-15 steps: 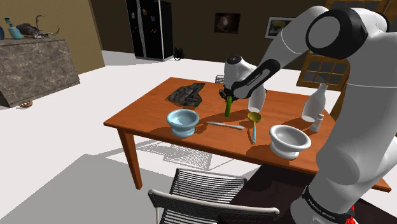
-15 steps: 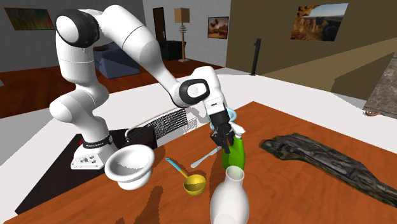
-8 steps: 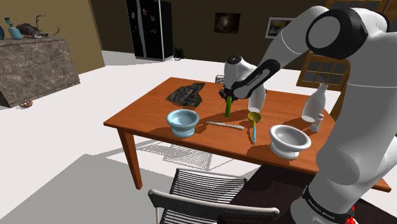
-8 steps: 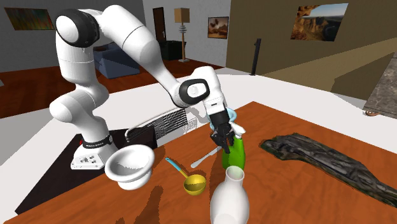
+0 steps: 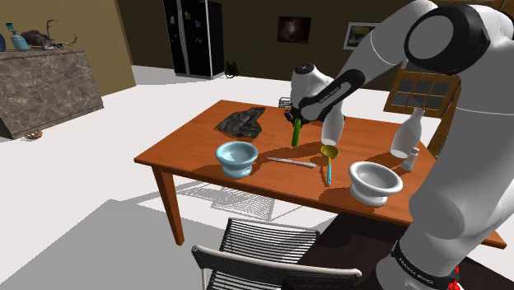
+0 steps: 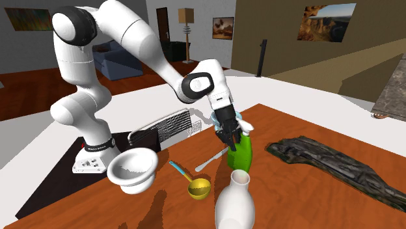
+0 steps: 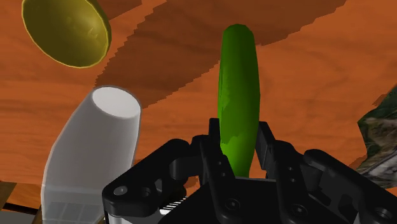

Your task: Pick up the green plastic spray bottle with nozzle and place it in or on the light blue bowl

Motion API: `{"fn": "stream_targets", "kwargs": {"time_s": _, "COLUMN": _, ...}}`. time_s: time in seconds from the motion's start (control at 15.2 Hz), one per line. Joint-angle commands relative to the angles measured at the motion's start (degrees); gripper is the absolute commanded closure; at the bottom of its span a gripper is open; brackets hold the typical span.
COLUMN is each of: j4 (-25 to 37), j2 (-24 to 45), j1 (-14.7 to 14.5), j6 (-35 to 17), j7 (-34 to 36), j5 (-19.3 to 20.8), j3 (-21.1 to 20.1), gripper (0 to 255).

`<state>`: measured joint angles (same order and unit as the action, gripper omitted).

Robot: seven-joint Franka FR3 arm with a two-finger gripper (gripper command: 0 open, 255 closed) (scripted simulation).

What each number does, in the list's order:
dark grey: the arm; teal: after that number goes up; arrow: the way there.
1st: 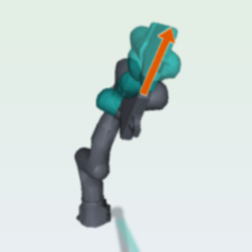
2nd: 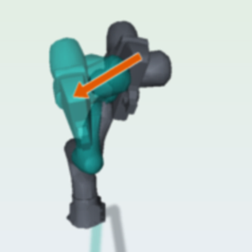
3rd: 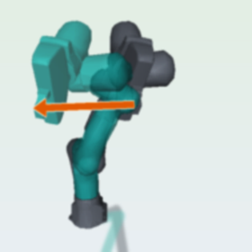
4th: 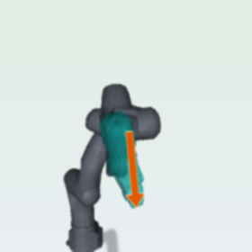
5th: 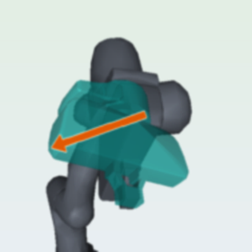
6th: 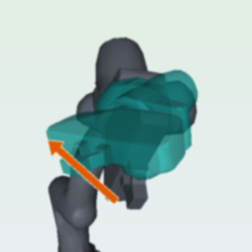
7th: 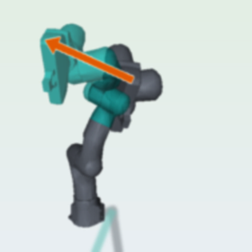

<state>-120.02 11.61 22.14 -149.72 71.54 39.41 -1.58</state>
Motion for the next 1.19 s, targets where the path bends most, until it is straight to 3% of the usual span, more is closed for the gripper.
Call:
{"fn": "stream_targets", "kwargs": {"time_s": 0.0, "j4": 0.2, "j2": -1.1, "j1": 0.1, "j6": 1.1, "j7": -1.2, "j5": -1.2, "j3": -0.4, "gripper": 255}}
{"fn": "stream_targets", "kwargs": {"time_s": 1.12, "j4": 4.9, "j2": -7.5, "j1": 0.4, "j6": 10.9, "j7": -10.2, "j5": -9.3, "j3": -2.1, "gripper": 255}}
